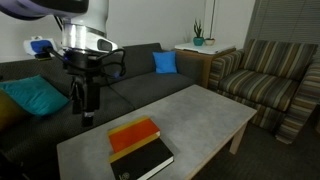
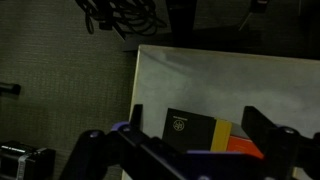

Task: Open the book cover on the right

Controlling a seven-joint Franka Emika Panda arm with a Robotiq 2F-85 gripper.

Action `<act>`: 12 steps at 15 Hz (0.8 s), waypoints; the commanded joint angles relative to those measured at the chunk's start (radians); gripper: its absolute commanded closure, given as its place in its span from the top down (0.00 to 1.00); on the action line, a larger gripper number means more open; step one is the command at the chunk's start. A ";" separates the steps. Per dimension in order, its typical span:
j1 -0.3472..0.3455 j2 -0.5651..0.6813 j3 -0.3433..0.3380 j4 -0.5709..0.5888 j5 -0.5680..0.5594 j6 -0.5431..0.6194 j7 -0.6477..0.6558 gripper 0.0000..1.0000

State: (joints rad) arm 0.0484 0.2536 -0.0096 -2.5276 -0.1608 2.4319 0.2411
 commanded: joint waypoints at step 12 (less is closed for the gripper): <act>0.033 0.088 -0.078 0.069 -0.184 0.047 0.096 1.00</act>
State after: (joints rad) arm 0.0618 0.2667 -0.0352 -2.5159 -0.2473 2.4455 0.2878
